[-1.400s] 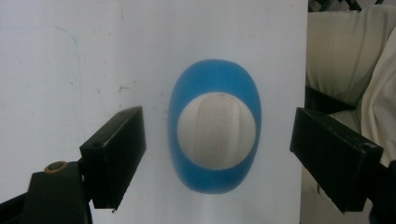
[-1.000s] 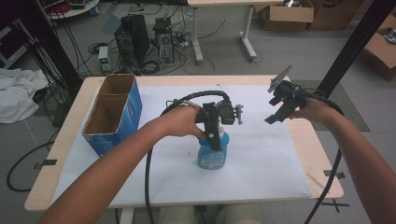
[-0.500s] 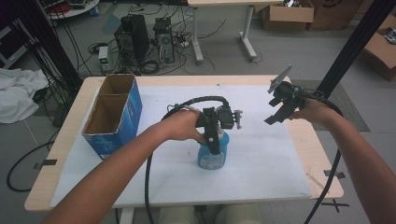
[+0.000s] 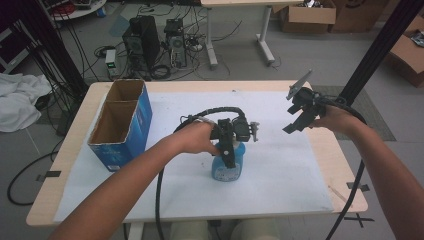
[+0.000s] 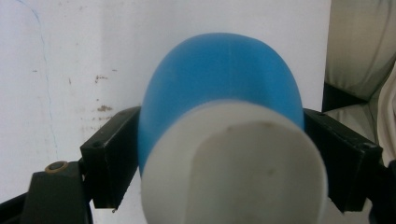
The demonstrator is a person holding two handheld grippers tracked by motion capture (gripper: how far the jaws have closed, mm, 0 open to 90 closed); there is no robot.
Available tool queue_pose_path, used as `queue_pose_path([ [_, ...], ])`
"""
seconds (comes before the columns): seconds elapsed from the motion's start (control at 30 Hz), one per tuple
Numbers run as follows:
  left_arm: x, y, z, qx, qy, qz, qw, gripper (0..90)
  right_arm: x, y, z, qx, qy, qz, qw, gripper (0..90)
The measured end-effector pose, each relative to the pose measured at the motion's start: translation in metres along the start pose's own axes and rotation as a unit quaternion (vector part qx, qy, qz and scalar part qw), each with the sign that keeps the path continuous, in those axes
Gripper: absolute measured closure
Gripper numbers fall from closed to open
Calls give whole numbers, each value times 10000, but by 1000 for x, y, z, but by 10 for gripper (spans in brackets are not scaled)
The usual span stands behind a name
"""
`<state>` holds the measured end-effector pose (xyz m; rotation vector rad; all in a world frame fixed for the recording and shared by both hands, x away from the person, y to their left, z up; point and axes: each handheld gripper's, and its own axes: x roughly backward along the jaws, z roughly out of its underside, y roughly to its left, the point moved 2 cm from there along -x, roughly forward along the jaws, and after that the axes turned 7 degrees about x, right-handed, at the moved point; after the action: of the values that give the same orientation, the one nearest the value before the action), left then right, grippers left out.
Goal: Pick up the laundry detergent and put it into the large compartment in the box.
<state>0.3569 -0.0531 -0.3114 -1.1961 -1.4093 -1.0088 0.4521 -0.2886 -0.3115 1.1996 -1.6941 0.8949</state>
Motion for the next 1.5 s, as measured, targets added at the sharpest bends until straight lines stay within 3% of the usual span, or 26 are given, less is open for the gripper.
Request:
queue_pose_path([
  [1.5, 2, 2, 2, 16, -79, -9, 10000, 330, -1, 1, 0, -1, -50, -3, 10000, 166],
])
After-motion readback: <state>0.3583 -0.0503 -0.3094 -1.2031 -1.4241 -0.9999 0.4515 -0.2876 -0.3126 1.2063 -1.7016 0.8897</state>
